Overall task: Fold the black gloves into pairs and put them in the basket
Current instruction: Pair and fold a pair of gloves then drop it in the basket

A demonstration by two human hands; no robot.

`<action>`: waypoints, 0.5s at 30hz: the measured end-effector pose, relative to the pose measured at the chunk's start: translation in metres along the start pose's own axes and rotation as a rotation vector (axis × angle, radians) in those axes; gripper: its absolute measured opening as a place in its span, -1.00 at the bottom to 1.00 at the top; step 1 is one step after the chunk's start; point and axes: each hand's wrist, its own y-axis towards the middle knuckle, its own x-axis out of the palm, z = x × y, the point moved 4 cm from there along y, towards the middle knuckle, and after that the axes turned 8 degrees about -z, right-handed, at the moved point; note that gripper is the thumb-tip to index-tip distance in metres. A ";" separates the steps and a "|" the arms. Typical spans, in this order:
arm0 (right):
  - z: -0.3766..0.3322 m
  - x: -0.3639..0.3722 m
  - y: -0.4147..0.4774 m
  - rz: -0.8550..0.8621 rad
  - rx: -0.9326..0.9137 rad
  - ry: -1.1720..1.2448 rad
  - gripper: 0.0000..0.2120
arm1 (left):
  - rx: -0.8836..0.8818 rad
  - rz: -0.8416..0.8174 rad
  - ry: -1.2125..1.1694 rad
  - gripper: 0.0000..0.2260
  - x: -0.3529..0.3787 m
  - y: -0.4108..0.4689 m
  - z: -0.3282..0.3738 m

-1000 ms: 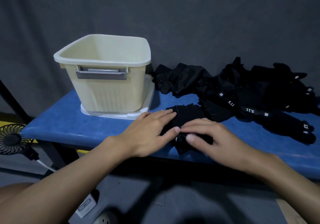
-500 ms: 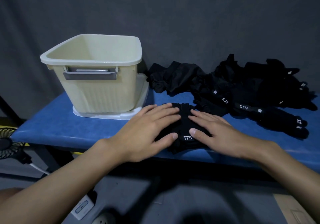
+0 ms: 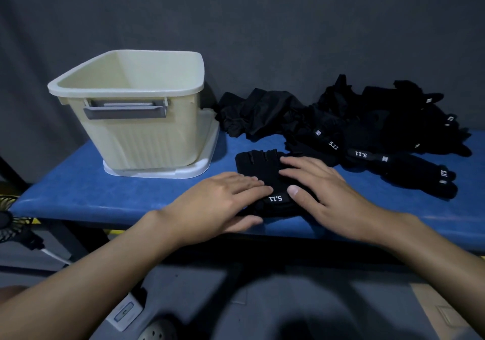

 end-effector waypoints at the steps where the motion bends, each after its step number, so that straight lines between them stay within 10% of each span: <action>1: -0.002 -0.002 -0.003 0.012 -0.027 0.022 -0.39 | -0.004 0.020 0.003 -0.55 0.000 0.001 0.000; 15: -0.006 -0.006 -0.010 0.104 -0.082 0.118 -0.67 | -0.094 0.003 -0.191 -0.32 -0.008 -0.001 0.000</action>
